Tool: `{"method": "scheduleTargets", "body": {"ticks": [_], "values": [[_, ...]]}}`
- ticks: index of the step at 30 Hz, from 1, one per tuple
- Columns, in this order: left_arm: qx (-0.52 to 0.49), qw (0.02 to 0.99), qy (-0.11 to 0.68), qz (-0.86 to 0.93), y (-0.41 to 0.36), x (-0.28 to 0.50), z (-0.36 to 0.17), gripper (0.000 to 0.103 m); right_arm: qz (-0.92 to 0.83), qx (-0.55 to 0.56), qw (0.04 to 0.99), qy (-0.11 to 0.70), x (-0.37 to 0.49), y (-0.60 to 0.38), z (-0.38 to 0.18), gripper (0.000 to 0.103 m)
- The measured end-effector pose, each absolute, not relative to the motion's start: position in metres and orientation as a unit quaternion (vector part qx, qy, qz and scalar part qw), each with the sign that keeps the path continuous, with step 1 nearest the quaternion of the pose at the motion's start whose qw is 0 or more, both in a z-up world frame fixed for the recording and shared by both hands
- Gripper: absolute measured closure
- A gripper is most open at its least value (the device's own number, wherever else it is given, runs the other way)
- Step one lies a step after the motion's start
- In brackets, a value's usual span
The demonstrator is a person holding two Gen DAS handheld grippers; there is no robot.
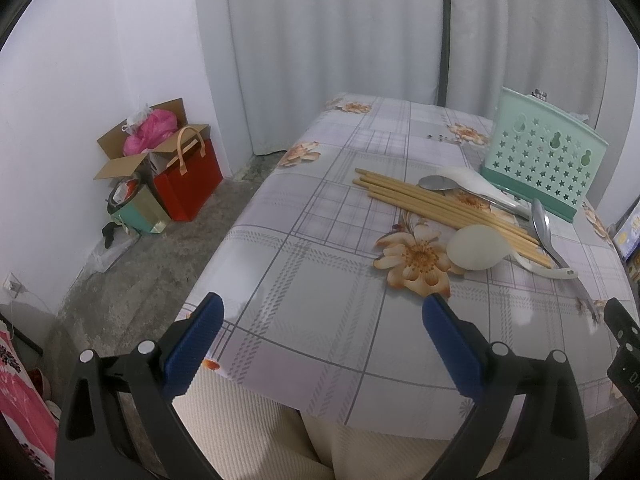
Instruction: Organize utensils
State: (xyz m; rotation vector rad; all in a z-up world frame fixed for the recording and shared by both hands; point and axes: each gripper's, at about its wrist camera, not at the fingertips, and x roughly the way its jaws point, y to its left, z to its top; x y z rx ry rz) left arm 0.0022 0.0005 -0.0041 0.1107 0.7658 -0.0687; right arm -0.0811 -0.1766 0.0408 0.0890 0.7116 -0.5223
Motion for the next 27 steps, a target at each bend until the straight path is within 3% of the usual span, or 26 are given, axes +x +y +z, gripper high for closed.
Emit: {"method": "scheduleTargets", "body": {"ticks": [27], "values": [[0.076,0.912,0.403,-0.024,-0.008,0.009,-0.023,0.006,-0.247,0.051,0.901,0.353,-0.071,-0.184,0.034,0.008]]}}
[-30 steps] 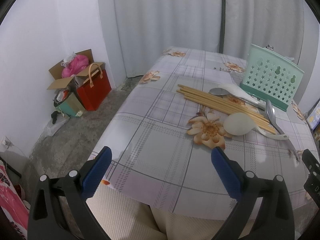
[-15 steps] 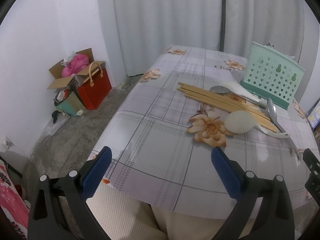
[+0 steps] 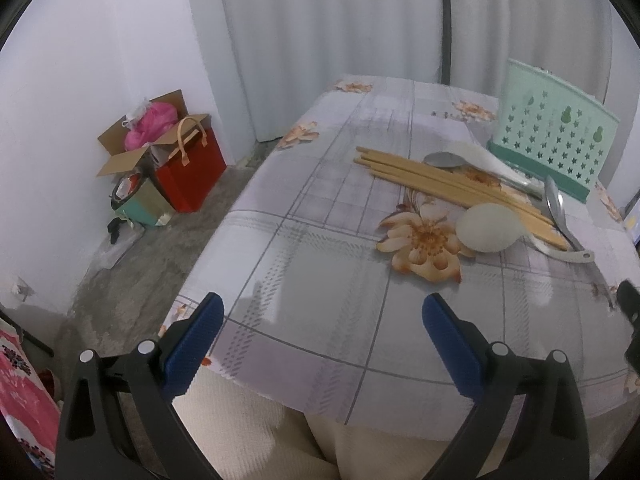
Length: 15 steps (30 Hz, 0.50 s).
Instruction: Organize utensils
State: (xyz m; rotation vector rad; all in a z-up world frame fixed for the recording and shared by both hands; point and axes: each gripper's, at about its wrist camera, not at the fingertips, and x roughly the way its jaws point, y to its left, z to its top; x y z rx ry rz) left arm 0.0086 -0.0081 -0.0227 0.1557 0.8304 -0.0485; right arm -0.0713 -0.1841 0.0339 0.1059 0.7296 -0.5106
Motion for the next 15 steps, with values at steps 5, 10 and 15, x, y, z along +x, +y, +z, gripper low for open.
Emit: {"method": "scheduleTargets", "body": {"ticks": [5,10,15], "values": [[0.106,0.904,0.414,-0.024,-0.020,0.016,-0.035,0.006,-0.252,0.048,0.906,0.336,-0.064,-0.195,0.036,0.008],[0.155,0.896,0.415,-0.019,-0.035,0.024,-0.049,0.006,-0.245,0.046,0.912,0.325,-0.051,-0.212,0.037,0.008],[0.164,0.900,0.403,-0.024,-0.038,0.029,-0.056,0.006,-0.203,0.024,0.926,0.319,-0.032,-0.225,0.038,0.008]]}}
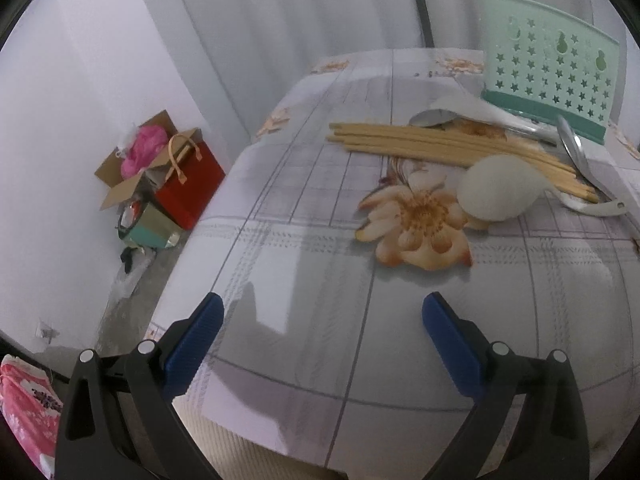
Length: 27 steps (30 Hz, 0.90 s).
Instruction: Organize utensils
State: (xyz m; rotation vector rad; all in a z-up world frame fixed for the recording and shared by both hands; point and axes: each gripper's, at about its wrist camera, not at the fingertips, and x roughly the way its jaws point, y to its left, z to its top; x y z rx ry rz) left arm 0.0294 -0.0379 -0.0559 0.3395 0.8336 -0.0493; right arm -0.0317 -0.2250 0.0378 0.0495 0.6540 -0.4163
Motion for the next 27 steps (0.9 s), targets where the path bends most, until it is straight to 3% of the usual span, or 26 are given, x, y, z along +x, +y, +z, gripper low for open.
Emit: {"method": "scheduleTargets", "body": {"ticks": [10,16,22,27], "values": [[0.127,0.905,0.403,-0.040,-0.031,0.038,-0.060,0.005,-0.139,-0.032,0.948,0.283,-0.001,-0.240,0.051,0.008],[0.141,0.905,0.399,-0.051,-0.036,0.038,-0.059,0.005,-0.096,-0.035,0.948,0.302,0.013,-0.245,0.050,0.008],[0.194,0.908,0.327,-0.175,-0.076,0.031,-0.039,0.006,-0.098,-0.023,0.944,0.314,0.017,-0.255,0.042,0.008],[0.283,0.877,0.314,-0.229,-0.112,0.041,-0.049,0.027,-0.103,-0.001,0.942,0.321,0.016,-0.268,0.039,0.008]]}}
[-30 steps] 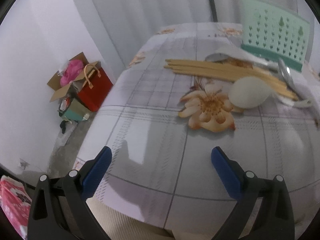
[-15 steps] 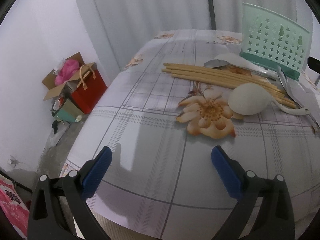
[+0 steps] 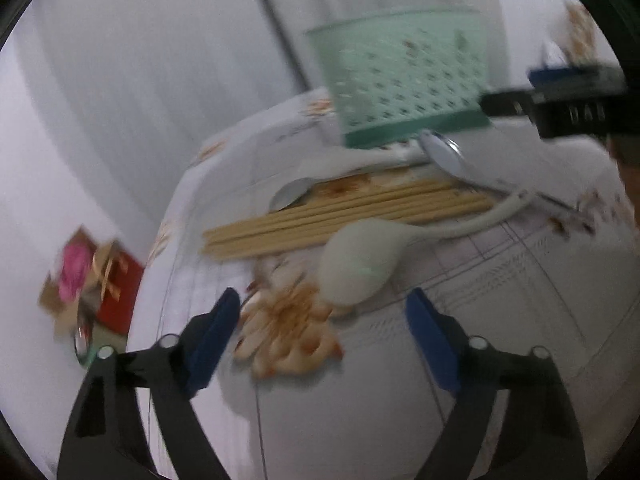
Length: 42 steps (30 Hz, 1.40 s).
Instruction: Organize utensils
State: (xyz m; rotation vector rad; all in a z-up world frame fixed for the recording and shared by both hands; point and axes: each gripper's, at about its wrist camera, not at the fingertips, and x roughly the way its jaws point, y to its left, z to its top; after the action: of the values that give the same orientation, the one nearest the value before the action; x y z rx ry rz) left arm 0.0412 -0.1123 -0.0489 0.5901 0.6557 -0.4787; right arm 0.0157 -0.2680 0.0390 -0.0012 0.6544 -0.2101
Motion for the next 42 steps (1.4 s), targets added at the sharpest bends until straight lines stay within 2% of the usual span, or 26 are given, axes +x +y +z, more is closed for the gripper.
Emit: {"method": "scheduleTargets", "body": {"ticks": [4,11,14,15,21,24,30,35,41,42], "values": [[0.362,0.850,0.293,-0.247,-0.129,0.049,-0.055,0.041,-0.110,0.014,0.939,0.325,0.016,-0.278,0.036,0.008],[0.506,0.792,0.219,-0.264,-0.148,0.037,-0.067,0.048,-0.114,0.035,0.937,0.330,0.015,-0.284,0.033,0.008],[0.538,0.772,0.206,-0.270,-0.152,0.035,-0.072,0.063,-0.112,0.040,0.936,0.331,0.015,-0.286,0.032,0.008],[0.552,0.763,0.203,-0.267,-0.154,0.035,-0.076,0.073,-0.111,0.042,0.936,0.332,0.014,-0.286,0.031,0.008],[0.579,0.747,0.182,-0.272,-0.148,0.029,-0.070,0.088,-0.116,0.045,0.938,0.324,0.008,-0.290,0.035,0.008],[0.555,0.741,0.212,-0.313,-0.141,0.024,-0.051,0.093,-0.119,0.049,0.938,0.323,0.005,-0.294,0.037,0.008],[0.433,0.719,0.339,-0.426,-0.128,0.042,-0.022,0.094,-0.117,0.062,0.938,0.319,0.001,-0.298,0.038,0.008],[0.295,0.708,0.446,-0.460,-0.118,0.098,-0.039,0.094,-0.111,0.067,0.940,0.316,-0.005,-0.297,0.042,0.008],[0.174,0.694,0.503,-0.485,-0.109,0.130,-0.057,0.085,-0.112,0.067,0.940,0.315,-0.011,-0.298,0.045,0.008],[0.145,0.693,0.516,-0.482,-0.106,0.137,-0.059,0.078,-0.112,0.069,0.940,0.315,-0.012,-0.299,0.045,0.008]]}}
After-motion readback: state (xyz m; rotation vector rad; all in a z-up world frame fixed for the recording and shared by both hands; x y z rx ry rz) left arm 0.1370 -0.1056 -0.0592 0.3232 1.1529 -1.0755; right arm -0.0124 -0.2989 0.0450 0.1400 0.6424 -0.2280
